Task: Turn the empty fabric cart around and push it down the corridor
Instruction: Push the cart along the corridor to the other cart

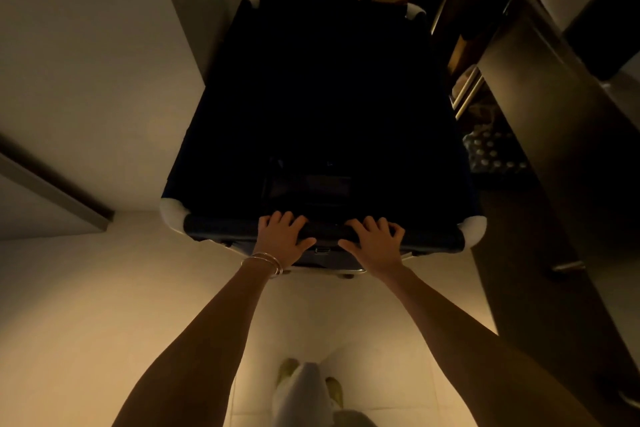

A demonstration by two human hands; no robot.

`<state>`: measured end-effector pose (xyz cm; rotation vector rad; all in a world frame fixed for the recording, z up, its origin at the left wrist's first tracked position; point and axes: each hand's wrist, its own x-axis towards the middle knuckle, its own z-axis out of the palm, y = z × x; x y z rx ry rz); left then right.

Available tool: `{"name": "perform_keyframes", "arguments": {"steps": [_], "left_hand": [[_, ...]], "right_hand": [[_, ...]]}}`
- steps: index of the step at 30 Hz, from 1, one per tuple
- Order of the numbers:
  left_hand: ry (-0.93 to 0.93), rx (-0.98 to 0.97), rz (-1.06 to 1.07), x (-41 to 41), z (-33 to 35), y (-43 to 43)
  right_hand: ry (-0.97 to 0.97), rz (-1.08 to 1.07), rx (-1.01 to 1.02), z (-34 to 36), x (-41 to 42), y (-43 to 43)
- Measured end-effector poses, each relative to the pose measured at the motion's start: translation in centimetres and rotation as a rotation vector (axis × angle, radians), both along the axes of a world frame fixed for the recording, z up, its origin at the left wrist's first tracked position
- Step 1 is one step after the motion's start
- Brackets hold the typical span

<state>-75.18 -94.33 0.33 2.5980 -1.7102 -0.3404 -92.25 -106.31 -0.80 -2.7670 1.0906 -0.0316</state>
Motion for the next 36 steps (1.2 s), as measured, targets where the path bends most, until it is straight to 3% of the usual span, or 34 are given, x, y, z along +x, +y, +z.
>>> {"name": "perform_keyframes", "arguments": {"steps": [9,17,30,36], "left_hand": [[-0.006,-0.102,0.042,5.4,-0.6,-8.9],[0.026,0.027,0.054,11.5,0.2,-17.7],[0.014,0.004,0.052,19.6,-0.2,-27.9],[0.036,-0.005,0.086,23.8,0.0,-33.0]], "right_hand": [[-0.037,0.02,-0.067,-0.5,6.1,-9.6],[0.01,0.022,0.017,0.1,12.4,-18.7],[-0.03,0.051,-0.128,-0.7,20.6,-29.0],[-0.036,0.051,-0.088,-0.7,24.8,-34.1]]}}
